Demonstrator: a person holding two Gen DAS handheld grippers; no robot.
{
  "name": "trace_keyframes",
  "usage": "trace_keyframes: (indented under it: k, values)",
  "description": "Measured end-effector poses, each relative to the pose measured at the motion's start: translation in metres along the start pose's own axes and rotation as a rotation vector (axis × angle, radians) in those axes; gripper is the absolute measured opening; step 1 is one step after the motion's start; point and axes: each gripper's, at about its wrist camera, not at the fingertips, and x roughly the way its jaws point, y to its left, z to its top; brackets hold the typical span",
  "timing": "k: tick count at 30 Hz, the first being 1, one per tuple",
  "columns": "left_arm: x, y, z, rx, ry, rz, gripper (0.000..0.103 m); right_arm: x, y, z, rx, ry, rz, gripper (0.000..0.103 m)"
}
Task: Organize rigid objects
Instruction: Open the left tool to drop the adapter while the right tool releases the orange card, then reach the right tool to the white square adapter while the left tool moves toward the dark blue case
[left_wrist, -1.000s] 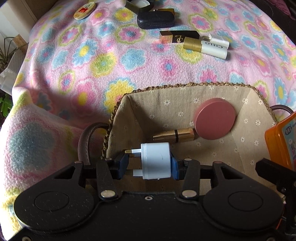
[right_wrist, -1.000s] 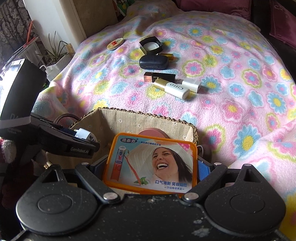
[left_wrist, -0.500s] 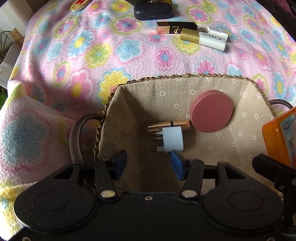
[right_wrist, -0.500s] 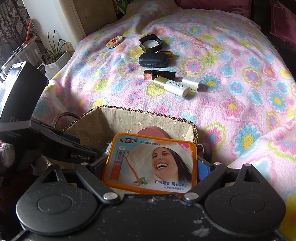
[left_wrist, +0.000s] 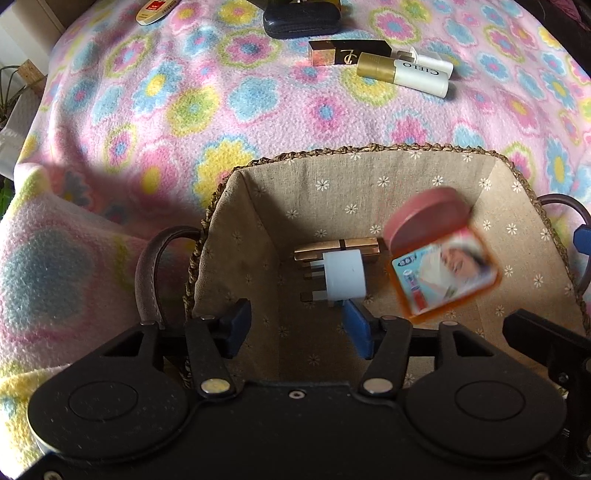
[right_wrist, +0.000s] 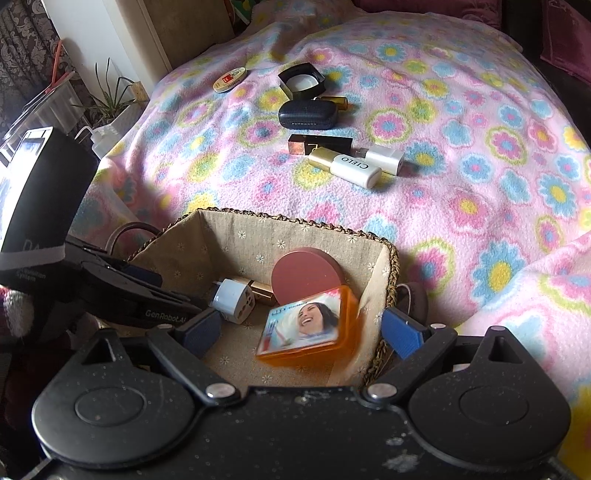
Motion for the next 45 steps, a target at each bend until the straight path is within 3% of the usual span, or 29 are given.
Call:
trace_keyframes:
  k: [36,45]
  values:
    - [0.0,-0.002,0.001,0.009,-0.009,0.0,0.06,0.002,-0.003,0.001,0.041,0.008,0.024,0.095]
    - [-0.005,0.005,0.007,-0.011,-0.023,-0.028,0.065,-0.003,-0.01,0.017,0.1,-0.011,0.03,0.097]
